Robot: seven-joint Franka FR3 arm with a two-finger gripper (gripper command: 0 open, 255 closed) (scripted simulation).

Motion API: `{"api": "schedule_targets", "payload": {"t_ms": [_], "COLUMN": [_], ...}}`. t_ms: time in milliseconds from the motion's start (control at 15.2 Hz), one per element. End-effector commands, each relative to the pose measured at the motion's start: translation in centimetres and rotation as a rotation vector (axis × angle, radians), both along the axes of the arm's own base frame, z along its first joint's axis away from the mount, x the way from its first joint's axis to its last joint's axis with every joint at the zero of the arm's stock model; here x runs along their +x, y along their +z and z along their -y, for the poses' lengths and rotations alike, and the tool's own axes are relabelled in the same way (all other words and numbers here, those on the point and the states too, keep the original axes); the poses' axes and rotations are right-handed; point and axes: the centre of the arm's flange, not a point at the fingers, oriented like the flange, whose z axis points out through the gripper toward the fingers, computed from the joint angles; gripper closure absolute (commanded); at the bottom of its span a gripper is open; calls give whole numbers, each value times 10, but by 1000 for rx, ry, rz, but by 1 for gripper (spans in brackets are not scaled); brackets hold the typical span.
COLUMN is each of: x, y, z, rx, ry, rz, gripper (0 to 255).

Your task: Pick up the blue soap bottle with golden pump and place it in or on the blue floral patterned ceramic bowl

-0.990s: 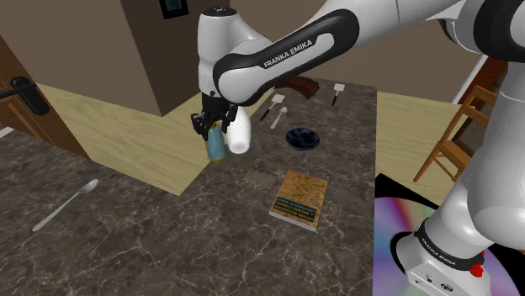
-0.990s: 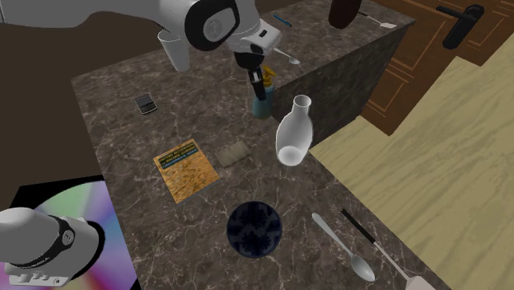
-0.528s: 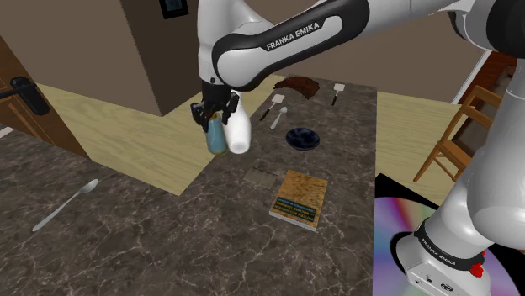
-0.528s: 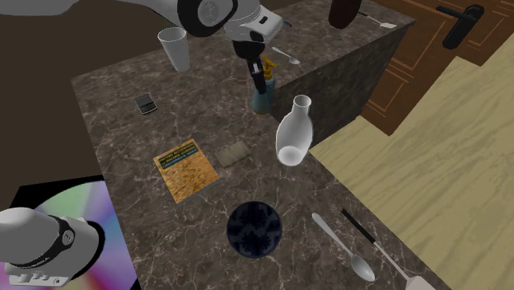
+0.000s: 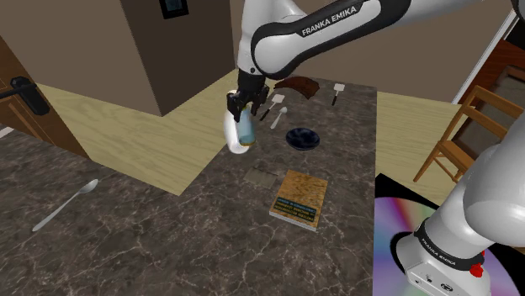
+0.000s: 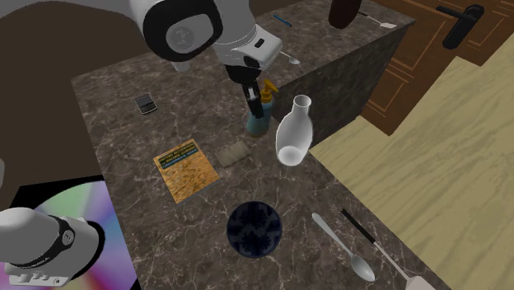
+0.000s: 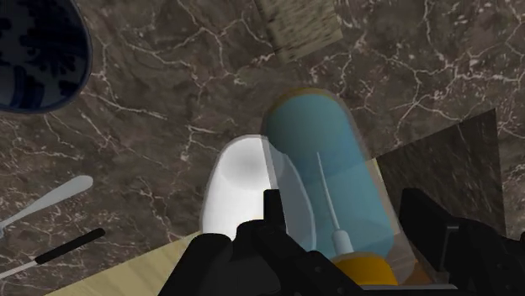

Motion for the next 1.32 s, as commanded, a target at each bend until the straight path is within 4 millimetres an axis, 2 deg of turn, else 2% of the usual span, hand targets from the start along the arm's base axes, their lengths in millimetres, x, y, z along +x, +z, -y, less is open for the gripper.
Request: {"api": "schedule_targets", "payload": {"t_ms": [0, 1188, 1254], "x": [-6, -66, -66], "y": [3, 17, 12], "z": [25, 255, 255], "rx": [0, 0, 0], "ry": [2, 2, 2], "rz": [1, 1, 1], "gripper": [255, 255, 255]}}
